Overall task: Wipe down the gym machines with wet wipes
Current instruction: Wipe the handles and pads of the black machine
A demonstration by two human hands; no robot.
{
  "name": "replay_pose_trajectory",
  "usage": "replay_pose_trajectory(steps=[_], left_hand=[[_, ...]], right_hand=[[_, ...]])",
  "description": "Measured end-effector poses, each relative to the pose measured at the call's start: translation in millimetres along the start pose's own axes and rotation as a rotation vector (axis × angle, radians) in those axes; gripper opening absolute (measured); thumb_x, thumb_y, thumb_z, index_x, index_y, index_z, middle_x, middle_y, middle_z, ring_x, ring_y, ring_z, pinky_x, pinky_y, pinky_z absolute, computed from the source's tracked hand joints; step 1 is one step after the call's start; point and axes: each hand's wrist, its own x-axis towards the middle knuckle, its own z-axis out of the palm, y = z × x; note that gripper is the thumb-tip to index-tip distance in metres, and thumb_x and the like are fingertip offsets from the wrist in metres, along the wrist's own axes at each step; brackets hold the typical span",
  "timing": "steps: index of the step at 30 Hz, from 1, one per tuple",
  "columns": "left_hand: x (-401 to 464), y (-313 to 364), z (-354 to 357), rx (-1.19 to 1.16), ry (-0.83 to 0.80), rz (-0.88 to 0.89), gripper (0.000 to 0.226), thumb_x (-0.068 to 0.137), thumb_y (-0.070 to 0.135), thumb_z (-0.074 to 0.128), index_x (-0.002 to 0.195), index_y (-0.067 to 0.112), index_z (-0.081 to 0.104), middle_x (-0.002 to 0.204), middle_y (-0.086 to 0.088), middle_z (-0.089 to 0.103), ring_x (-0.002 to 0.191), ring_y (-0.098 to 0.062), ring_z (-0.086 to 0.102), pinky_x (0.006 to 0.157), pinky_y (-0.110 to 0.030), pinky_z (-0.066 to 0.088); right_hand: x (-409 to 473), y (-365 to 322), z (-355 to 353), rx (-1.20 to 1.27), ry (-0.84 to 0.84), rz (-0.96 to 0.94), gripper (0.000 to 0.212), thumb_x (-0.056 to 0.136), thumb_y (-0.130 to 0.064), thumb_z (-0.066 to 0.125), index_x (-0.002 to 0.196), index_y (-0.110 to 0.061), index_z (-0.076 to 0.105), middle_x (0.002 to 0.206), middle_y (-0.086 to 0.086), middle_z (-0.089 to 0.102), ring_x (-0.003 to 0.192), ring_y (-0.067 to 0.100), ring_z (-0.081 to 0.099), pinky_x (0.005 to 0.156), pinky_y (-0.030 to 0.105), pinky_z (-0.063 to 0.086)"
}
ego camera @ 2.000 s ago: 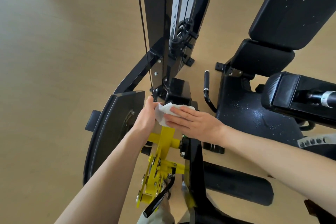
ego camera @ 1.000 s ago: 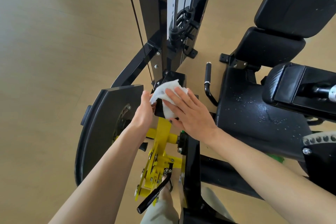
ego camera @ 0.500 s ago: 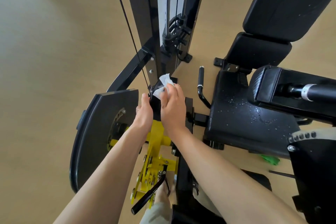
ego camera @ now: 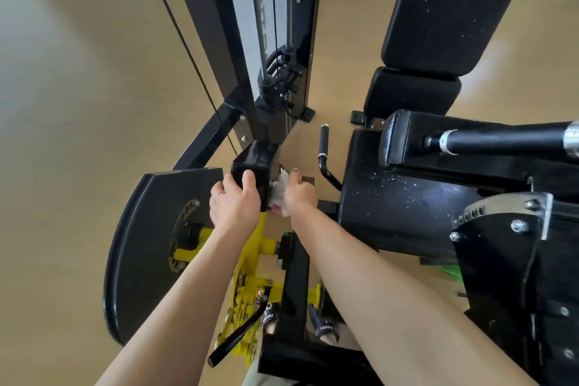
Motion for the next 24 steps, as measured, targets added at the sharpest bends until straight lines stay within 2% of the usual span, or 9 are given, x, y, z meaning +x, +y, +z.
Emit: replay_pose_trajectory(steps=[3, 6, 9, 12, 14, 16, 19, 22, 24], left_hand=[[-18.8, 13.7, 9.3, 0.113, 0.048, 0.188, 0.063, 0.101, 0.045, 0.045, 0.157, 0.022, 0.026, 0.162, -0.006, 0.023, 0.150, -0.029, 0.019, 0.122, -0.049, 0.021], [-35.6, 30.3, 20.2, 0.112, -0.031, 0.366, 0.063, 0.096, 0.040, 0.055, 0.154, 0.029, 0.033, 0.158, 0.000, 0.033, 0.146, -0.023, 0.031, 0.117, -0.042, 0.031], [-49.7, 47.0, 27.1, -0.047, -0.203, 0.254, 0.056, 0.093, 0.045, 0.058, 0.146, 0.034, 0.044, 0.142, 0.002, 0.052, 0.123, -0.022, 0.055, 0.099, -0.040, 0.050], [-63.6, 57.0, 30.2, -0.079, -0.214, 0.215, 0.035, 0.089, 0.043, 0.066, 0.121, 0.028, 0.064, 0.121, -0.001, 0.062, 0.102, -0.018, 0.061, 0.085, -0.037, 0.054], [-71.8, 59.7, 32.8, -0.087, -0.164, 0.272, 0.025, 0.083, 0.041, 0.074, 0.104, 0.028, 0.068, 0.113, -0.002, 0.063, 0.098, -0.020, 0.062, 0.082, -0.040, 0.057], [-84.7, 64.6, 37.5, -0.085, -0.150, 0.323, 0.022, 0.082, 0.038, 0.075, 0.098, 0.025, 0.068, 0.109, -0.004, 0.063, 0.097, -0.023, 0.064, 0.076, -0.041, 0.059], [-106.4, 71.9, 48.5, 0.043, -0.173, 0.431, 0.017, 0.087, 0.034, 0.070, 0.097, 0.022, 0.065, 0.104, -0.006, 0.065, 0.091, -0.024, 0.063, 0.064, -0.035, 0.053], [-128.3, 76.4, 56.8, 0.076, -0.227, 0.525, 0.014, 0.090, 0.032, 0.066, 0.098, 0.021, 0.062, 0.098, -0.006, 0.065, 0.079, -0.022, 0.063, 0.058, -0.031, 0.048], [-139.2, 75.3, 61.7, 0.063, -0.251, 0.555, 0.012, 0.090, 0.031, 0.065, 0.097, 0.022, 0.061, 0.095, -0.006, 0.065, 0.076, -0.023, 0.061, 0.060, -0.033, 0.049]], right_hand=[[-12.2, -1.6, -43.0, 0.376, -0.303, 0.208, 0.054, 0.108, -0.049, 0.038, 0.142, -0.009, 0.049, 0.136, 0.019, 0.060, 0.109, 0.037, 0.068, 0.081, 0.043, 0.063], [-30.3, -1.6, -81.5, 0.577, -0.523, 0.251, 0.056, 0.106, -0.057, 0.038, 0.136, -0.013, 0.055, 0.130, 0.019, 0.067, 0.111, 0.036, 0.069, 0.088, 0.046, 0.061], [-50.8, -2.7, -109.1, 0.615, -0.653, 0.154, 0.066, 0.104, -0.064, 0.031, 0.139, -0.015, 0.058, 0.126, 0.013, 0.070, 0.118, 0.032, 0.066, 0.094, 0.045, 0.058], [-70.1, -7.6, -135.0, 0.614, -0.708, 0.119, 0.075, 0.102, -0.070, 0.023, 0.131, -0.012, 0.060, 0.123, 0.016, 0.068, 0.112, 0.030, 0.065, 0.101, 0.041, 0.052], [-77.8, -9.2, -152.8, 0.613, -0.729, 0.116, 0.080, 0.100, -0.073, 0.022, 0.127, -0.009, 0.062, 0.131, 0.018, 0.065, 0.124, 0.031, 0.061, 0.114, 0.041, 0.043], [-86.6, -7.8, -171.2, 0.573, -0.719, 0.079, 0.079, 0.098, -0.076, 0.024, 0.122, -0.011, 0.063, 0.127, 0.017, 0.067, 0.125, 0.030, 0.061, 0.118, 0.043, 0.040], [-99.4, -1.6, -193.4, 0.488, -0.653, -0.009, 0.079, 0.095, -0.077, 0.034, 0.126, -0.010, 0.062, 0.118, 0.018, 0.069, 0.109, 0.029, 0.065, 0.110, 0.043, 0.045], [-109.1, 9.7, -214.0, 0.428, -0.537, -0.104, 0.080, 0.091, -0.076, 0.047, 0.134, -0.009, 0.059, 0.117, 0.017, 0.070, 0.102, 0.028, 0.068, 0.084, 0.038, 0.056], [-119.8, 20.0, -230.6, 0.391, -0.471, -0.172, 0.070, 0.092, -0.069, 0.054, 0.129, -0.009, 0.062, 0.116, 0.016, 0.073, 0.100, 0.027, 0.071, 0.085, 0.039, 0.060]])
